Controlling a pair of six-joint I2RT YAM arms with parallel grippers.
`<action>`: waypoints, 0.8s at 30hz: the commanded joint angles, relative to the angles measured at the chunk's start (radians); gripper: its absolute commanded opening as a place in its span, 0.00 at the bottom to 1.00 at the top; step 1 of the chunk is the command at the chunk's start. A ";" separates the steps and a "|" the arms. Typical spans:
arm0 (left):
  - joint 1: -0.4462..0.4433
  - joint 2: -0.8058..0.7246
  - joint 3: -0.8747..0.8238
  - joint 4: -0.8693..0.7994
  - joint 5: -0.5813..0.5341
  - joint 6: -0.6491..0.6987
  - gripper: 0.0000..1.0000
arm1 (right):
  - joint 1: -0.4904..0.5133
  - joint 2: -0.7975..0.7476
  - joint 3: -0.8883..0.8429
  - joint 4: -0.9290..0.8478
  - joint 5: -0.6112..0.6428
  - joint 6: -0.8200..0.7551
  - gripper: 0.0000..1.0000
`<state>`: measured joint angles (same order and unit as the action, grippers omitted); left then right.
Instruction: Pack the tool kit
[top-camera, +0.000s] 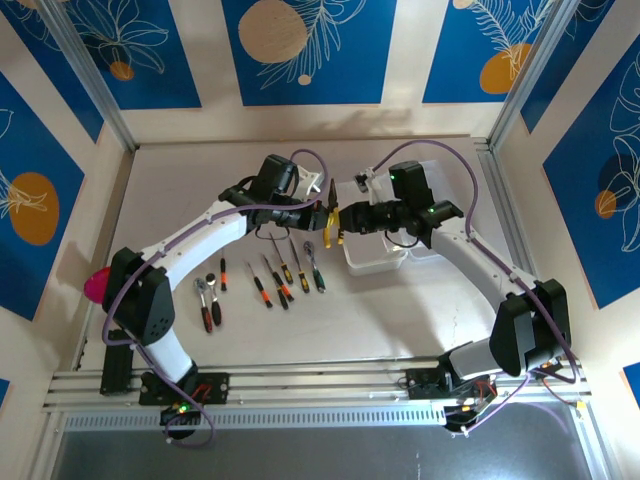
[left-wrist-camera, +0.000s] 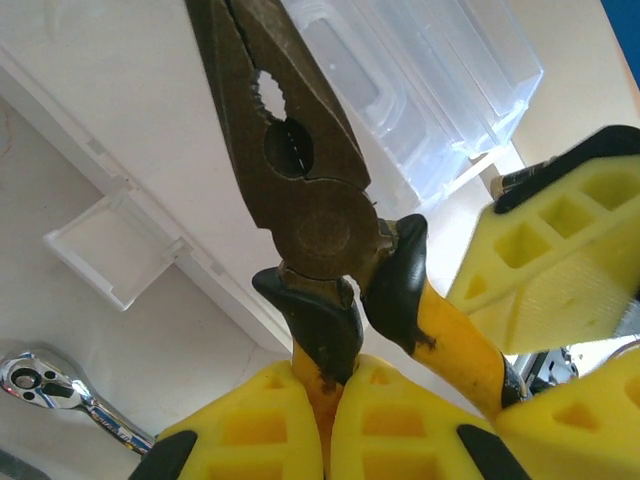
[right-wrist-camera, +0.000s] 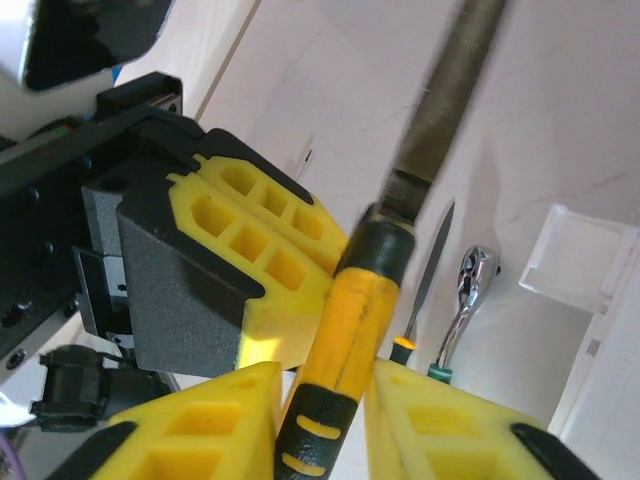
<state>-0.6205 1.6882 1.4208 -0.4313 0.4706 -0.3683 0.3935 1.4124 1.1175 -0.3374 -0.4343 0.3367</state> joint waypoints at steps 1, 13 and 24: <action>-0.014 -0.015 0.042 0.063 0.052 -0.012 0.00 | 0.005 0.012 0.028 0.000 -0.010 -0.001 0.21; -0.016 -0.014 0.032 0.090 0.063 -0.024 0.00 | 0.006 0.026 0.041 -0.005 -0.005 0.004 0.00; -0.013 -0.008 0.045 0.062 0.025 -0.008 0.36 | -0.022 -0.015 0.025 0.001 0.008 0.005 0.00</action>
<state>-0.6205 1.6920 1.4212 -0.4046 0.4610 -0.3874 0.3813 1.4197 1.1313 -0.3473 -0.4187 0.3576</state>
